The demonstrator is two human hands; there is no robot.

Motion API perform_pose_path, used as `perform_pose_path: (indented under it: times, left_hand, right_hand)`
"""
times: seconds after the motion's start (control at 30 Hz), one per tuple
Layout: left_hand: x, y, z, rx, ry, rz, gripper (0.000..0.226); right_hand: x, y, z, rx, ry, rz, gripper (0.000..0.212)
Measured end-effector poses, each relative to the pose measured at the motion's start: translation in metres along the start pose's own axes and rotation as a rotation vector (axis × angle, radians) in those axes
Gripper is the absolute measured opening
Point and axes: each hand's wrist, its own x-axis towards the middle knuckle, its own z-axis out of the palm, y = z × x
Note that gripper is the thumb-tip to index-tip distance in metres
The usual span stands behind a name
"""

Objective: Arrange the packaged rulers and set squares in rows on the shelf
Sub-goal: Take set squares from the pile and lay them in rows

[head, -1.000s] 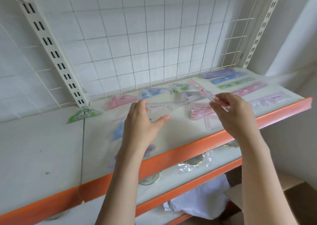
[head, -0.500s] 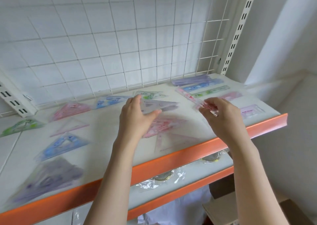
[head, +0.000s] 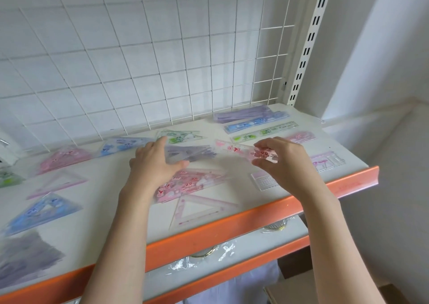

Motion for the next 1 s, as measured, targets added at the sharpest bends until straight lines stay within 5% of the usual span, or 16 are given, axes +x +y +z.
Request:
perform_pose_path:
  times: [0.37,1.0]
  left_hand:
    - [-0.012,0.018,-0.006,-0.109,0.164,0.067,0.073]
    - [-0.029,0.039,0.004,-0.174,0.145,0.187,0.064]
  right_hand:
    - [0.034,0.033,-0.023,-0.186,-0.165,-0.136,0.036]
    - [0.058,0.059,-0.016,-0.238,-0.345,0.007,0.051]
